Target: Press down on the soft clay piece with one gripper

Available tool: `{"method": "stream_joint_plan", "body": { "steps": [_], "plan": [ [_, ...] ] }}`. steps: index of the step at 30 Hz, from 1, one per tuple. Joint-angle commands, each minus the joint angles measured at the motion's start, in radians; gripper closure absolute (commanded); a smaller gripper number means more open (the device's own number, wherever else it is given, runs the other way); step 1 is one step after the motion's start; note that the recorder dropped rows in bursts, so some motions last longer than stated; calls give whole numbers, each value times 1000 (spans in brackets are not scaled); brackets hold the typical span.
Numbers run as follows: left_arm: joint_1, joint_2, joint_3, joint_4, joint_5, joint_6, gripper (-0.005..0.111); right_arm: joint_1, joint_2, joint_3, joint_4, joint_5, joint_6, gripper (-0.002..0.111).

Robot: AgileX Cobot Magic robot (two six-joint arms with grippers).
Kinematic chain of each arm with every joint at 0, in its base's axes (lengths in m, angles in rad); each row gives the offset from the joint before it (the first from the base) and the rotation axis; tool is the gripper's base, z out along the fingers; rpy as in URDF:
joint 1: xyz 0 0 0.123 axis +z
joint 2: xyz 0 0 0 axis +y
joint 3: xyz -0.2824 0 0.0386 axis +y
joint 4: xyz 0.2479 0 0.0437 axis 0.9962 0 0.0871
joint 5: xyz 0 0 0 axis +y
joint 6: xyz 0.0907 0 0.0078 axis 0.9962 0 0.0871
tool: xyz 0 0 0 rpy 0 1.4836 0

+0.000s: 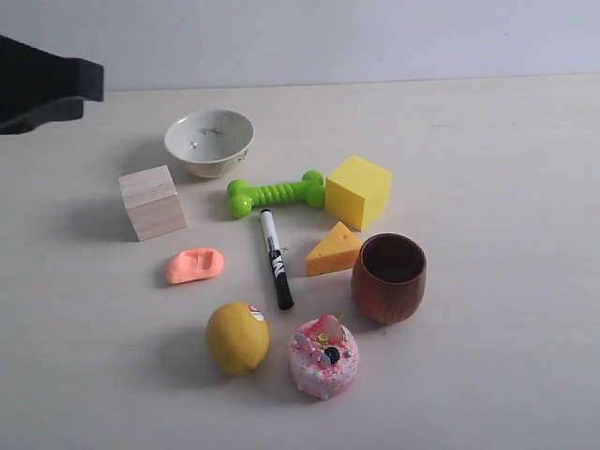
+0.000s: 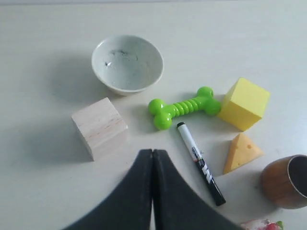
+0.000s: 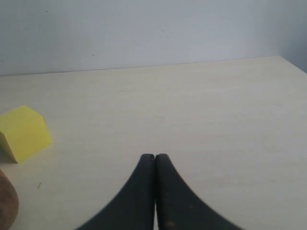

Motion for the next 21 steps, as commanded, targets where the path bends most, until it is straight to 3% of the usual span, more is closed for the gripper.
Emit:
{"method": "stream_joint_plan", "body": {
  "steps": [1, 13, 15, 20, 21],
  "plan": [
    [-4, -96, 5, 8, 23, 10, 107, 2, -6, 5, -5, -7, -2, 108],
    [-2, -214, 12, 114, 16, 12, 107, 2, -6, 5, -5, -7, -2, 108],
    [49, -259, 59, 110, -52, 12, 107, 2, -6, 5, -5, -7, -2, 108],
    [315, -509, 361, 73, -411, 14, 107, 2, -6, 5, -5, -7, -2, 108],
    [339, -541, 390, 73, -434, 14, 107, 2, -6, 5, -5, -7, -2, 108]
  ]
}}
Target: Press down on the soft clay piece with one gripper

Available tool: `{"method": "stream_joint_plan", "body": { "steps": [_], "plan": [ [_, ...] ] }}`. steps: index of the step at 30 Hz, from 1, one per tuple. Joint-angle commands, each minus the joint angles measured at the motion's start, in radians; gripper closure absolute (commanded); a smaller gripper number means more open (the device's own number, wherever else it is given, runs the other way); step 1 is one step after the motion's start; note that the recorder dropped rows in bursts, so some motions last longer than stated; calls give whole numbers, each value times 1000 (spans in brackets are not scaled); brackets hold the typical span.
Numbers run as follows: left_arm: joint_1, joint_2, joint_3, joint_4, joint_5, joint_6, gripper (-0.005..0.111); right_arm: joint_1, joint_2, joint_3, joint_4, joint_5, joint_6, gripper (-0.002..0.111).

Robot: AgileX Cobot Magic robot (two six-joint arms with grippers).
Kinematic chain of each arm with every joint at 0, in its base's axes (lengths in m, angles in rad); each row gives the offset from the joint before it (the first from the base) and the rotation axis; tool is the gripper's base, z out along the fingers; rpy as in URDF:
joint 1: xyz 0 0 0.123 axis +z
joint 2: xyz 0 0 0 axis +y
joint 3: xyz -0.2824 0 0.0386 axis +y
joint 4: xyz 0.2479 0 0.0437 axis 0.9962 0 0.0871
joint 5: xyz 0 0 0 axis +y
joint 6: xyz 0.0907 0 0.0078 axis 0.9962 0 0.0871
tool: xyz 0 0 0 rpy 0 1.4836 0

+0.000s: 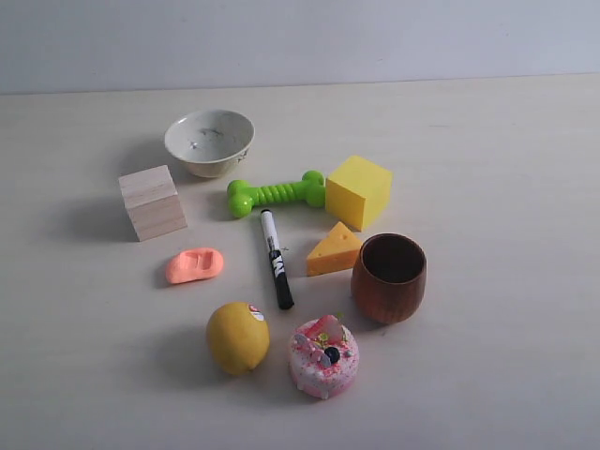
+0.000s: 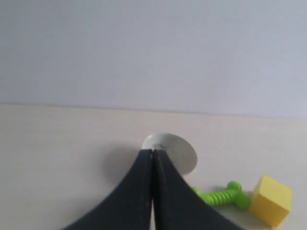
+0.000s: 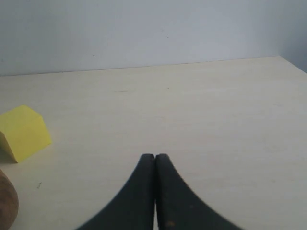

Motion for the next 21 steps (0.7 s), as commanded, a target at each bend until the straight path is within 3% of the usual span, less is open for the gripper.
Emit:
{"method": "stream_joint_plan", "body": {
  "steps": [1, 3, 6, 8, 13, 21],
  "plan": [
    [123, -161, 144, -8, -167, -1, 107, 2, -6, 5, -5, -7, -2, 108],
    [172, -233, 194, -6, -168, -1, 107, 2, -6, 5, -5, -7, -2, 108],
    [297, -358, 290, -6, -139, -1, 107, 2, -6, 5, -5, -7, -2, 108],
    [329, -411, 337, -19, -96, -1, 107, 2, -6, 5, -5, -7, -2, 108],
    [332, -498, 409, -50, -93, 1, 107, 2, -6, 5, -5, -7, -2, 108],
    [332, -530, 427, -85, -81, 4, 107, 2, -6, 5, -5, -7, -2, 108]
  ]
}}
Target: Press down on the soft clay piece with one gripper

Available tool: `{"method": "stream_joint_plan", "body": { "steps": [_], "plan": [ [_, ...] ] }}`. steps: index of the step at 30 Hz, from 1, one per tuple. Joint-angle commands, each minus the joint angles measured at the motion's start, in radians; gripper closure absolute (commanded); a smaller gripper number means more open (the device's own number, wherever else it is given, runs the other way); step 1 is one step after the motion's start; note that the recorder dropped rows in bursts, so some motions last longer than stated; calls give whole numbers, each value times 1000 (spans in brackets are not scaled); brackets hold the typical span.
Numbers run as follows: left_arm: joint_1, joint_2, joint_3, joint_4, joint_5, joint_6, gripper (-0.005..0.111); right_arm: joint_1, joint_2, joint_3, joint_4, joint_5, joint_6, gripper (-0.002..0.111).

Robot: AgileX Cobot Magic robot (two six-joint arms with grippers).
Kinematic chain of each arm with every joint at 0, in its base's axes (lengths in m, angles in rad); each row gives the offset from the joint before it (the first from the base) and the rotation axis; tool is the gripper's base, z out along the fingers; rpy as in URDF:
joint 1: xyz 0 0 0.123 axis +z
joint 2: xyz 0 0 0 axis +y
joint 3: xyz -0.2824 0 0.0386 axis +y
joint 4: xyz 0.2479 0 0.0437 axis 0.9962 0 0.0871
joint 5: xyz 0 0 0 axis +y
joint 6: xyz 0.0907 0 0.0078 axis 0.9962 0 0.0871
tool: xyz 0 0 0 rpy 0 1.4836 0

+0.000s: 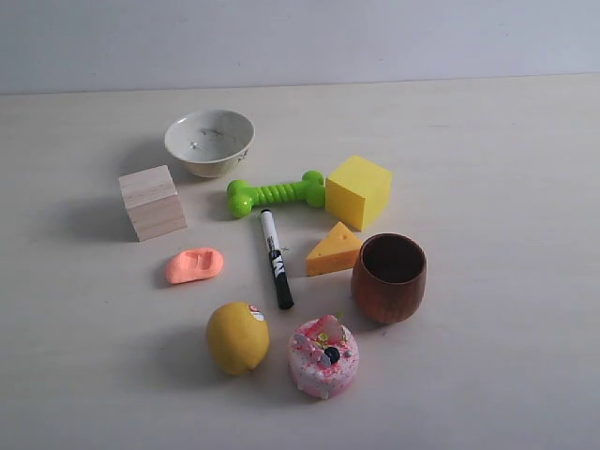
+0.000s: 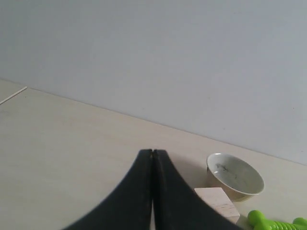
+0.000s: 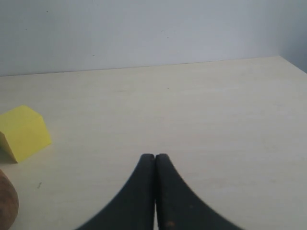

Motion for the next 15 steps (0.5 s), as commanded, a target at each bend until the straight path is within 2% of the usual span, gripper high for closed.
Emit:
{"method": "stream_joint_plan", "body": {
  "steps": [1, 9, 15],
  "plan": [
    [3, -38, 28, -31, 12, 2, 107, 2, -6, 5, -5, -7, -2, 108],
    [1, -126, 142, -71, 53, 23, 107, 2, -6, 5, -5, -7, -2, 108],
    [1, -158, 154, -188, 80, 225, 107, 2, -6, 5, -5, -7, -2, 108]
  ]
}}
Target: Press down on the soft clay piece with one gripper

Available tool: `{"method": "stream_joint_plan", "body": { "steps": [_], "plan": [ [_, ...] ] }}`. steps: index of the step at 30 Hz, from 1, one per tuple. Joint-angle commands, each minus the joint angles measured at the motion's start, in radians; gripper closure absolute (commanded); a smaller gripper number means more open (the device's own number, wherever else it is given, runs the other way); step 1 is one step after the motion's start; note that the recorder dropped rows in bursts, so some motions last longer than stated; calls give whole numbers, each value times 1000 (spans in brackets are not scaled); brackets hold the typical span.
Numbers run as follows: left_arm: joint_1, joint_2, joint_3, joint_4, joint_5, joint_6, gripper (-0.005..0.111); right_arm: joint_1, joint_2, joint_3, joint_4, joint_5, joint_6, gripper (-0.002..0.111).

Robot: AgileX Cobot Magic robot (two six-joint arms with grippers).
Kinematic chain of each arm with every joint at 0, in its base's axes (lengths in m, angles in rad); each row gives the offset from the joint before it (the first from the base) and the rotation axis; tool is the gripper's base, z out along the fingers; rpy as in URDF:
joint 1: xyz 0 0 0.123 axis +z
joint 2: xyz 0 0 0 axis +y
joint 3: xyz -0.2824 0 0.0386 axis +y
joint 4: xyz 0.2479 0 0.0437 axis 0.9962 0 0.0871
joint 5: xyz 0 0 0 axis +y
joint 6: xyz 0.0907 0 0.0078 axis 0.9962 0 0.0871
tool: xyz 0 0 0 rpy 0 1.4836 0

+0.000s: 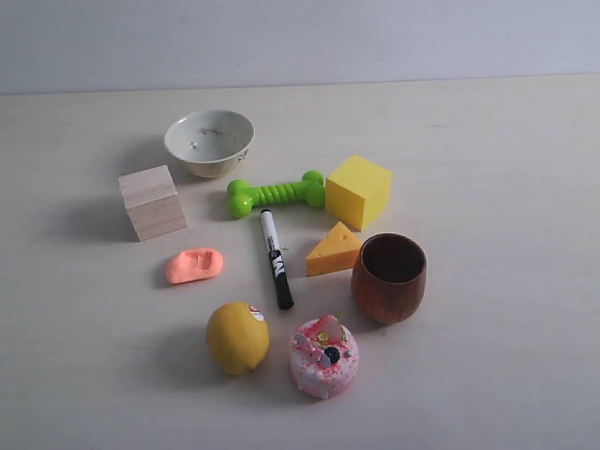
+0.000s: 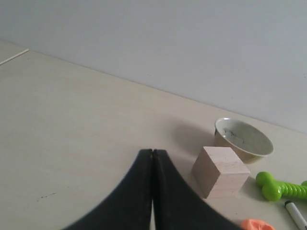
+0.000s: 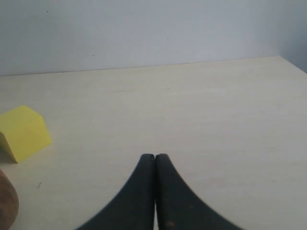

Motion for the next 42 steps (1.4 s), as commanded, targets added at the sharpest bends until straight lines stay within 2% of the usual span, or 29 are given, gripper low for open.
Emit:
{"method": "stream_joint_plan", "body": {
  "steps": [1, 5, 11, 29, 42],
  "plan": [
    [1, -26, 7, -77, 34, 137, 107, 2, -6, 5, -5, -7, -2, 108],
    [-1, -39, 13, -82, 113, 144, 107, 2, -6, 5, -5, -7, -2, 108],
    [-12, -45, 53, -89, 123, 143, 107, 2, -6, 5, -5, -7, -2, 108],
    [-12, -45, 53, -91, 83, 344, 107, 2, -6, 5, -5, -7, -2, 108],
    [-10, -45, 53, -91, 83, 349, 107, 2, -6, 5, -5, -7, -2, 108]
  ]
}}
